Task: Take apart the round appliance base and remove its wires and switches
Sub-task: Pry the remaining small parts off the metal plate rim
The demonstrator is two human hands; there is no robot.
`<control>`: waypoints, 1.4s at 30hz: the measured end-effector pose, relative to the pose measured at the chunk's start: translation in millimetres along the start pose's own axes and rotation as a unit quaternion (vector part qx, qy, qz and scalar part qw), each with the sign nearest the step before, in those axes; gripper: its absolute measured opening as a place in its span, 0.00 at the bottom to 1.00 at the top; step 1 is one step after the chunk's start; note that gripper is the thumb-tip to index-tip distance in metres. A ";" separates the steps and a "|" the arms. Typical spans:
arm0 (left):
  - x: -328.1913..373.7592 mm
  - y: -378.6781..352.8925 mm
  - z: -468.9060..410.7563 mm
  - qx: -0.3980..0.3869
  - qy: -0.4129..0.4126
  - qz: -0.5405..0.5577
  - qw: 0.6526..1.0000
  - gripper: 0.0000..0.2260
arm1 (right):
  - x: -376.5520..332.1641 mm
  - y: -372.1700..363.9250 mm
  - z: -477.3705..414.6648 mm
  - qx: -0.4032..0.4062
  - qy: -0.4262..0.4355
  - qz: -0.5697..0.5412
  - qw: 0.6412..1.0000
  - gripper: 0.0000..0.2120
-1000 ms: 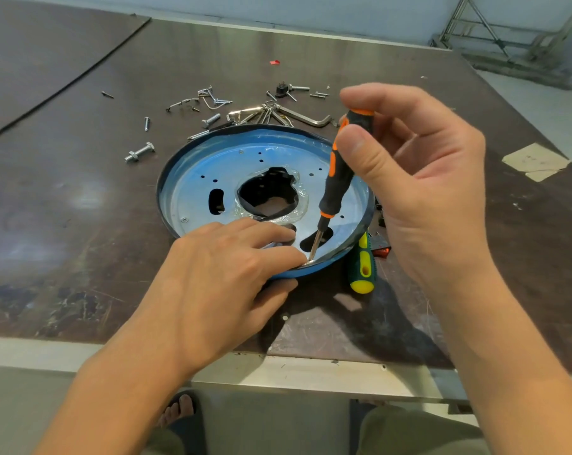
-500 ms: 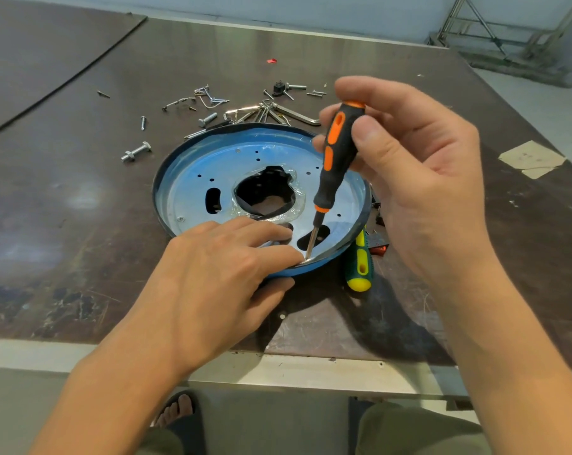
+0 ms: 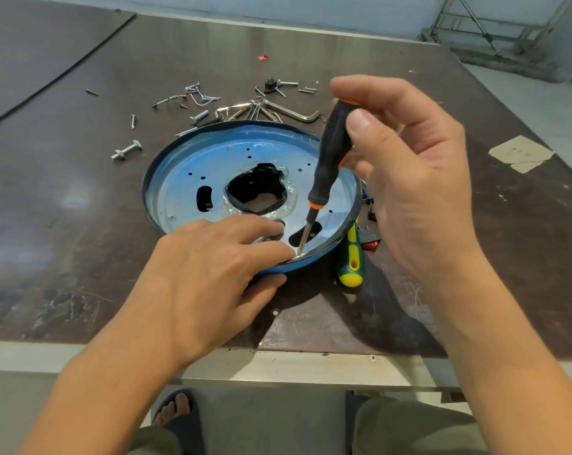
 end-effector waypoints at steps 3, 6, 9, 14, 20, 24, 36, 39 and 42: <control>0.3 1.2 -0.4 0.006 -0.002 -0.003 1.000 0.12 | -3.5 -4.4 -1.1 -0.008 0.016 -0.005 1.000 0.09; 2.2 1.7 -0.1 0.012 -0.010 0.000 1.000 0.13 | -2.3 -1.9 -1.5 -0.011 0.013 -0.020 1.000 0.10; 2.2 0.8 0.0 0.008 -0.009 0.007 1.000 0.13 | 3.7 -0.4 0.6 0.003 -0.011 -0.037 0.999 0.12; 2.0 -0.4 0.0 0.006 -0.012 0.005 1.000 0.13 | -3.0 -4.1 -0.9 0.008 0.017 -0.006 1.000 0.06; 2.0 1.2 0.7 0.014 -0.015 0.023 1.000 0.13 | 0.6 -1.6 1.1 0.014 0.003 -0.024 1.000 0.11; 1.8 -0.5 0.0 0.007 -0.016 0.018 1.000 0.13 | -8.9 -7.5 1.0 0.005 0.048 0.029 0.998 0.05; 2.1 0.6 0.1 0.002 -0.015 0.016 1.000 0.13 | -4.3 -4.7 0.0 0.013 0.040 0.066 0.997 0.13; 2.0 0.9 -0.2 0.003 -0.013 0.014 1.000 0.13 | -4.8 -3.2 -1.5 -0.003 0.043 0.063 0.997 0.13; 2.0 1.2 0.1 0.004 -0.012 0.017 1.000 0.12 | 0.9 -2.2 0.4 0.010 0.014 0.009 1.000 0.14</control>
Point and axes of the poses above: each hand's wrist, its own z-axis away from the middle knuckle, its own y-axis out of the back of the hand, x = y × z, the point moved 9 cm from there along -z, towards the middle knuckle, and after that the axes turned 10 degrees about y, right-handed, at the moved point
